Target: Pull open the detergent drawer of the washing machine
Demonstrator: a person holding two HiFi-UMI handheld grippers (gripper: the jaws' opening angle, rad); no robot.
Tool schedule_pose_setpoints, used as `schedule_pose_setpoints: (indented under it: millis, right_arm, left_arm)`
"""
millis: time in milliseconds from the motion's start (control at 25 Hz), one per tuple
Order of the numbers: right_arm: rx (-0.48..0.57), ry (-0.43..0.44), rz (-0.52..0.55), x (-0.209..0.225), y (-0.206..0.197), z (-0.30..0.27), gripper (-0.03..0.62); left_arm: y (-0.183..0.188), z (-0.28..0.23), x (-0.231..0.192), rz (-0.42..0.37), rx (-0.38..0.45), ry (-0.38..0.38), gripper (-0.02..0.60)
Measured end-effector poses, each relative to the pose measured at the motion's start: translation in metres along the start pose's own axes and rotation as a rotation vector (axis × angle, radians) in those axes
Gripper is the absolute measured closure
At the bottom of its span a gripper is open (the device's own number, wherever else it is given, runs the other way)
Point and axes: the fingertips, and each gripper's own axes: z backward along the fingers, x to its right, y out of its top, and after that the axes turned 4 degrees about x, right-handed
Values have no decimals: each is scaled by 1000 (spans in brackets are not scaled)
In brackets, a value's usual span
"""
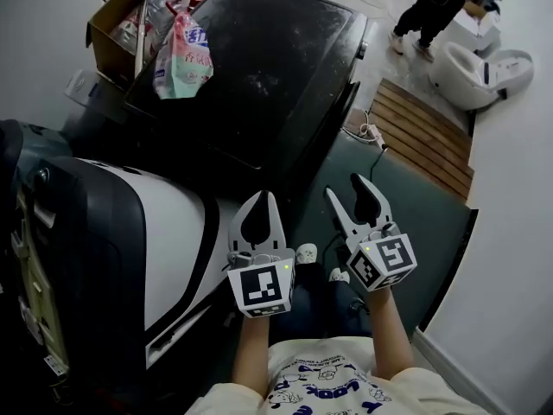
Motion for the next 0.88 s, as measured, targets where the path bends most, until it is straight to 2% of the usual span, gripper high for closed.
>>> schedule_pose_setpoints:
  millis: [160,400,680,880]
  right_arm:
    - [-21,46,-61,0,-19,-7,347]
    - [-13,148,-224,1,-41,-18,349]
    - [14,238,-448,6,-61,-32,348]
    - [43,280,-645,15,-73,-42,349]
  left_arm:
    - [-9,-5,3,15,14,3,568]
    - [-25,-10,5,34,21,34,568]
    - [-47,-16,14,54,13,50,568]
    - [-61,-22,18,92,26,61,568]
